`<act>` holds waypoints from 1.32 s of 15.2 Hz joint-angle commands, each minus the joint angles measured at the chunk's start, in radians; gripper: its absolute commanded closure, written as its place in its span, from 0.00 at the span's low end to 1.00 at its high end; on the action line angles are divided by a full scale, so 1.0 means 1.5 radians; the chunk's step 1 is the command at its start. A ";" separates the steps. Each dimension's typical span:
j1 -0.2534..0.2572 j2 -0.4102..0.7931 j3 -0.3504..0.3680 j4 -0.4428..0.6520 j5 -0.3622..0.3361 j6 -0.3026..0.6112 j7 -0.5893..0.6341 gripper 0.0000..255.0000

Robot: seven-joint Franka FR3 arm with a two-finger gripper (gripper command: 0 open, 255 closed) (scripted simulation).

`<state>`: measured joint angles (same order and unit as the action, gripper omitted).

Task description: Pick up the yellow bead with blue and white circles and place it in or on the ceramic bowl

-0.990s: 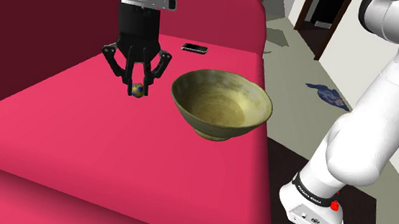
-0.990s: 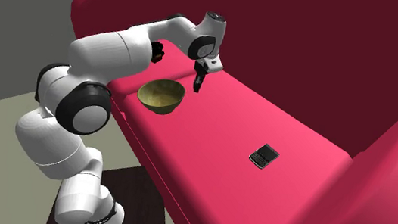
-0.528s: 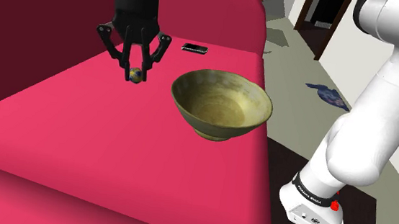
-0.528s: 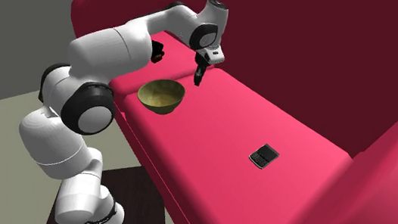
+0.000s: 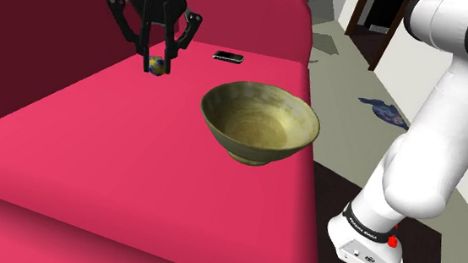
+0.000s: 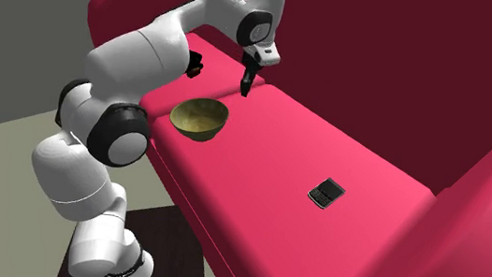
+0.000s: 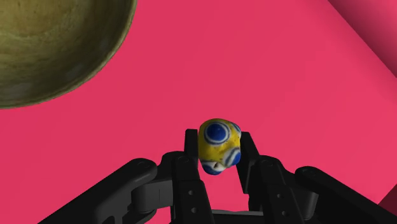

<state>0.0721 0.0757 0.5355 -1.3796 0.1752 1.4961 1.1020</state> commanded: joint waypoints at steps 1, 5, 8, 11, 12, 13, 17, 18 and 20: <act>0.003 0.009 0.002 0.028 -0.005 -0.019 0.007 1.00; 0.012 0.035 0.006 0.096 -0.019 -0.063 0.023 1.00; 0.022 0.060 0.010 0.155 -0.032 -0.098 0.037 1.00; 0.032 0.081 0.014 0.203 -0.043 -0.126 0.049 1.00; 0.012 0.038 0.009 0.150 -0.019 -0.114 0.033 1.00; -0.005 -0.003 0.003 0.104 0.004 -0.105 0.017 1.00; -0.044 -0.146 -0.033 -0.045 0.078 -0.096 -0.044 1.00; -0.048 -0.179 -0.045 -0.075 0.091 -0.098 -0.058 1.00; -0.051 -0.239 -0.069 -0.131 0.114 -0.104 -0.084 1.00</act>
<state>0.0008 -0.2283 0.4527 -1.5221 0.3239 1.3424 1.0005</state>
